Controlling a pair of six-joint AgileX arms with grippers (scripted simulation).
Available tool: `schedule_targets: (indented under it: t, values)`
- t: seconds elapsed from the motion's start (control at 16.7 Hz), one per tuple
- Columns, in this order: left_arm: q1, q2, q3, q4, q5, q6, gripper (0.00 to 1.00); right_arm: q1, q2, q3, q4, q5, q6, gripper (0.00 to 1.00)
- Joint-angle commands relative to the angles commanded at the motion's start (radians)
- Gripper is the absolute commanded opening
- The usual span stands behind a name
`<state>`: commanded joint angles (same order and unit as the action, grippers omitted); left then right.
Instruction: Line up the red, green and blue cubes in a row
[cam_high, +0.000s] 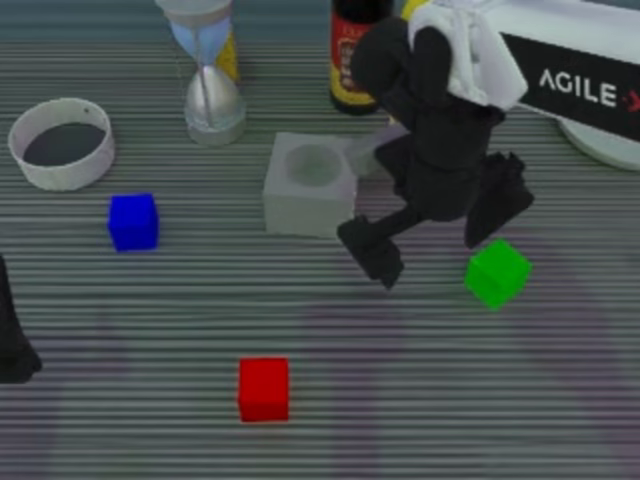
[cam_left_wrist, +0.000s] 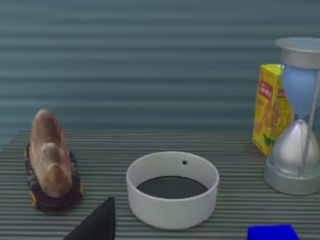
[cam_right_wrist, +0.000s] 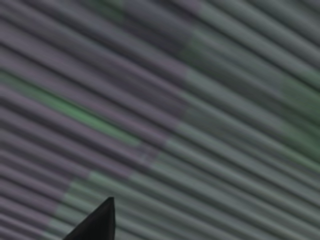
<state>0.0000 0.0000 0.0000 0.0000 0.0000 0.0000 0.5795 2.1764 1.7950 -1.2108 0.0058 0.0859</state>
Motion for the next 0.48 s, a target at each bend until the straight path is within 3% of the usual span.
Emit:
schedule_targets:
  t: [0.24,0.48]
  values:
    - [0.0,0.0,0.0,0.0,0.0,0.0,1.0,-0.128,-0.054,-0.092,0.041,-0.004,-0.259,1.0]
    - [0.0,0.0,0.0,0.0,0.0,0.0,1.0,-0.182,-0.084,-0.127,0.065,-0.004,-0.349,1.0]
